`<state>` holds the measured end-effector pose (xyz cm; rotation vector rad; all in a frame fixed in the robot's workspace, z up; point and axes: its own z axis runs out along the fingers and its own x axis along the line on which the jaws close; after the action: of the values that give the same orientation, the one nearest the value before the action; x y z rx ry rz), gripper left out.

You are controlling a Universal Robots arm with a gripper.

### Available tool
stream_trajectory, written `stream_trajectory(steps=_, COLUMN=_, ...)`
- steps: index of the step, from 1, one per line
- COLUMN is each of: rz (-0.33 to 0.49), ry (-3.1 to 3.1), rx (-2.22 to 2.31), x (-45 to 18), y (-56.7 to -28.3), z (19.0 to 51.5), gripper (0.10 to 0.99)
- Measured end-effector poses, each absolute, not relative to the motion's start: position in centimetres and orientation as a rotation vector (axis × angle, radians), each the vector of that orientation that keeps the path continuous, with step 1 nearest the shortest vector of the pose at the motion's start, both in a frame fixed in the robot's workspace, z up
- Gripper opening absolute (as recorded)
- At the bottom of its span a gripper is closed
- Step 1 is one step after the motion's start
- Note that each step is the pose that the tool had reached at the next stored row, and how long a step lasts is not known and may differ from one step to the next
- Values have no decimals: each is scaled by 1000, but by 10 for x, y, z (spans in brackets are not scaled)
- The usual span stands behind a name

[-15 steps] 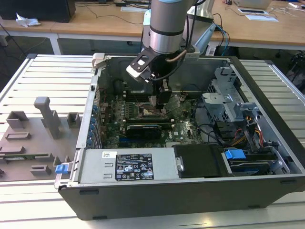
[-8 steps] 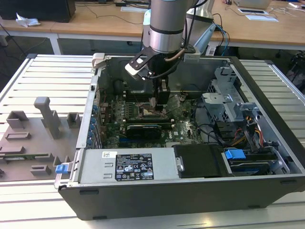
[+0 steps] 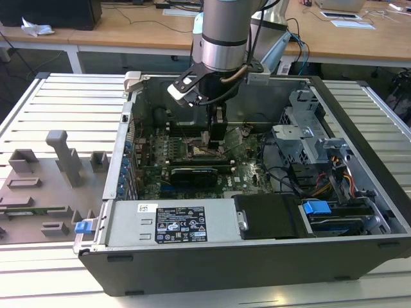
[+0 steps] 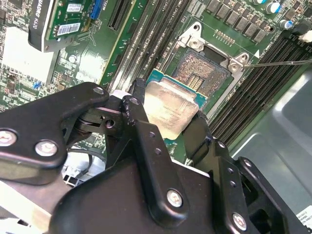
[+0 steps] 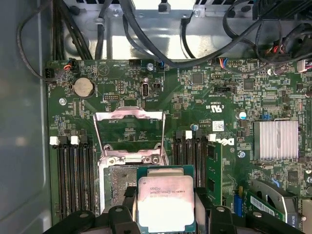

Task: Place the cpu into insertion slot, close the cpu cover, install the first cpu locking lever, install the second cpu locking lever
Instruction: 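Place the cpu into insertion slot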

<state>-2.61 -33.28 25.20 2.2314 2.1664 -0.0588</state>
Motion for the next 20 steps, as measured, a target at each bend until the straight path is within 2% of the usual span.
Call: stream_trajectory(steps=20, rz=-59, ry=2166, rx=2232, x=-26, y=-329, z=246, gripper=545)
